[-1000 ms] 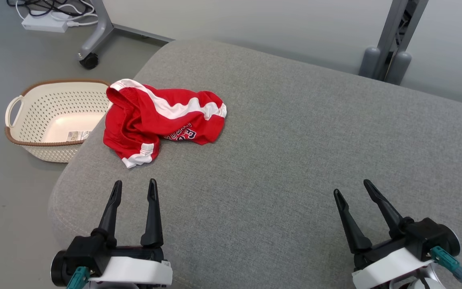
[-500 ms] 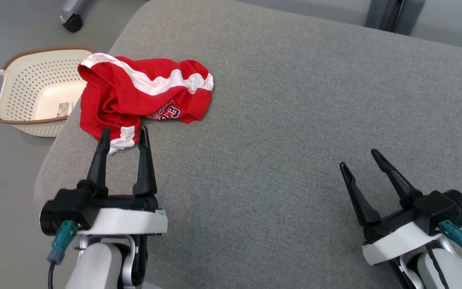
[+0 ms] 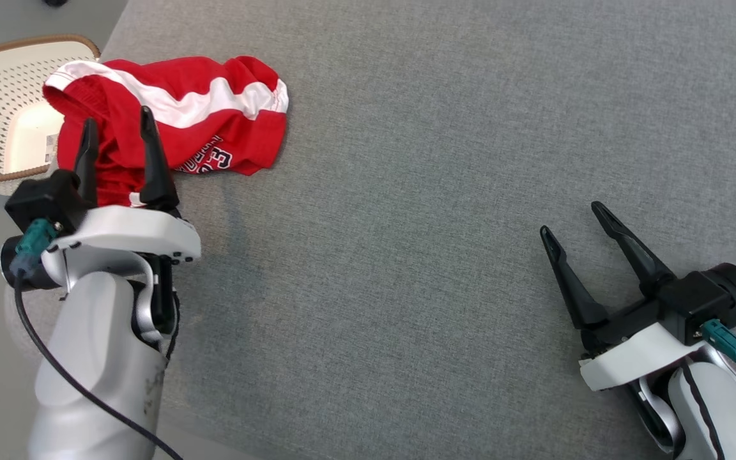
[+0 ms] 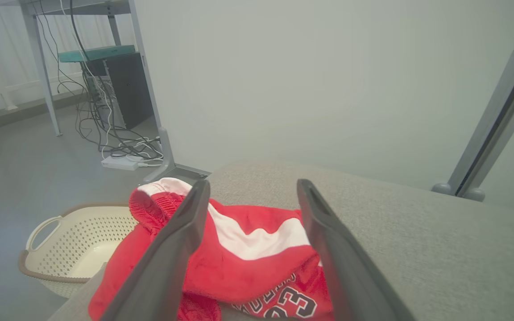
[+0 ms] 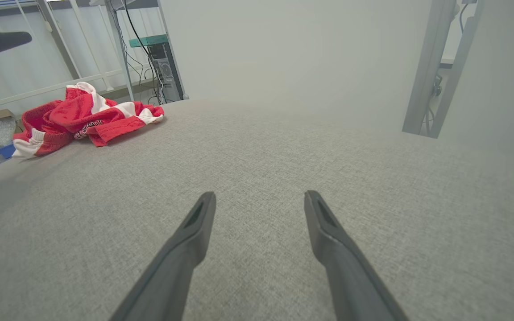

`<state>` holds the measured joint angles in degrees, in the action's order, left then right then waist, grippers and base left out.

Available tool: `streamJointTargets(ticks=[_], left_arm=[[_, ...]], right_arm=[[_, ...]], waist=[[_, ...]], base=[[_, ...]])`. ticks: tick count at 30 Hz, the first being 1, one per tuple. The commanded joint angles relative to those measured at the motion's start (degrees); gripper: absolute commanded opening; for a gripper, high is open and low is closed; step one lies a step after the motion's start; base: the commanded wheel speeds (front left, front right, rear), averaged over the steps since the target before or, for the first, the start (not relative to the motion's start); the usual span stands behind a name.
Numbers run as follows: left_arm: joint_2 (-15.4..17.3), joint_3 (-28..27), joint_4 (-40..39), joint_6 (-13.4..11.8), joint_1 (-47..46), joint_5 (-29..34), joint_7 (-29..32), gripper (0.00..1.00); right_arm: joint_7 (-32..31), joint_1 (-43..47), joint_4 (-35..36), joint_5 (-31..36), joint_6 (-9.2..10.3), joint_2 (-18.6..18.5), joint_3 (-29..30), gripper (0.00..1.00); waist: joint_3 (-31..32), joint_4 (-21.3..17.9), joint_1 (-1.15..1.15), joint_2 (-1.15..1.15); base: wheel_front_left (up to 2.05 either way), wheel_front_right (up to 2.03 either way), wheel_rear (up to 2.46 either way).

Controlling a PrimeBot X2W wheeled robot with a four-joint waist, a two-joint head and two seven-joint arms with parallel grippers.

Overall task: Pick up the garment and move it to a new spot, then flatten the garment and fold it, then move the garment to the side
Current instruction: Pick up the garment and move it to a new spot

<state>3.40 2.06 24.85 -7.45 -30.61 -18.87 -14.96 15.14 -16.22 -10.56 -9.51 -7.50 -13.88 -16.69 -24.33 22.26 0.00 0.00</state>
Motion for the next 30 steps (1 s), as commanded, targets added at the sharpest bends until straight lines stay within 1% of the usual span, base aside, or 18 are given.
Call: streamJointTargets(ticks=[1,5,8,12,15,17,18,21,23,27,30], left_arm=[[1.1,-0.9,3.8,0.1,-3.0,-0.9,0.6,1.0],[3.5,-1.4,14.0,0.5,-9.9,-1.6,5.3,1.0],[5.3,-1.7,19.9,1.1,-14.7,-2.4,8.9,1.0],[6.2,-1.5,26.8,3.4,-19.8,-4.0,15.3,1.0],[6.9,-1.1,30.9,5.0,-23.1,-4.8,19.7,1.0],[7.1,-1.0,33.6,6.6,-24.7,-5.8,23.3,1.0],[7.1,-1.0,33.6,6.6,-24.7,-5.8,23.3,1.0],[7.2,-2.1,37.5,9.3,-27.0,-8.4,28.9,1.0],[7.7,-2.4,39.7,10.4,-27.9,-9.4,31.5,1.0],[8.0,-2.7,43.0,11.8,-28.3,-10.7,34.2,1.0],[8.3,-2.3,44.8,12.1,-27.8,-10.9,34.9,1.0]], right_arm=[[0.0,-0.6,-0.2,0.8,0.02,-0.5,0.4,1.0],[0.0,-0.9,-0.6,1.3,0.02,-0.3,1.3,1.0],[0.0,-1.0,-1.1,1.9,0.03,-0.1,1.7,1.0],[-0.1,-1.2,-2.4,2.2,0.04,0.3,2.3,1.0],[-0.1,-1.9,-3.0,2.5,0.04,0.7,2.3,1.0],[-0.1,-2.3,-3.2,2.8,0.04,1.0,2.1,1.0],[-0.1,-2.3,-3.2,2.8,0.04,1.0,2.1,1.0],[-0.1,-3.1,-3.5,3.0,0.04,1.2,1.9,1.0],[-0.2,-3.5,-4.3,2.8,0.04,1.6,2.1,1.0],[-0.2,-4.4,-5.0,3.1,0.09,1.9,2.3,1.0],[-0.3,-4.7,-5.0,3.1,0.11,2.0,2.5,1.0]], waist=[[-1.2,-1.1,0.0,0.0],[-2.6,-2.1,0.0,0.0],[-3.6,-2.5,0.0,0.0],[-4.4,-2.7,0.0,0.0],[-4.9,-2.9,0.0,0.0],[-5.3,-3.0,0.0,0.0],[-5.3,-3.0,0.0,0.0],[-5.8,-3.3,0.0,0.0],[-6.1,-3.8,0.0,0.0],[-6.5,-4.8,0.0,0.0],[-6.7,-5.7,0.0,0.0]], base=[[0.0,0.0,0.0],[0.0,0.0,0.0],[0.0,0.0,0.0],[0.0,0.0,0.0],[0.0,0.0,0.0],[0.0,0.0,0.0],[0.0,0.0,0.0],[0.0,0.0,0.0],[0.0,0.0,0.0],[0.0,0.0,0.0],[0.0,0.0,0.0]])
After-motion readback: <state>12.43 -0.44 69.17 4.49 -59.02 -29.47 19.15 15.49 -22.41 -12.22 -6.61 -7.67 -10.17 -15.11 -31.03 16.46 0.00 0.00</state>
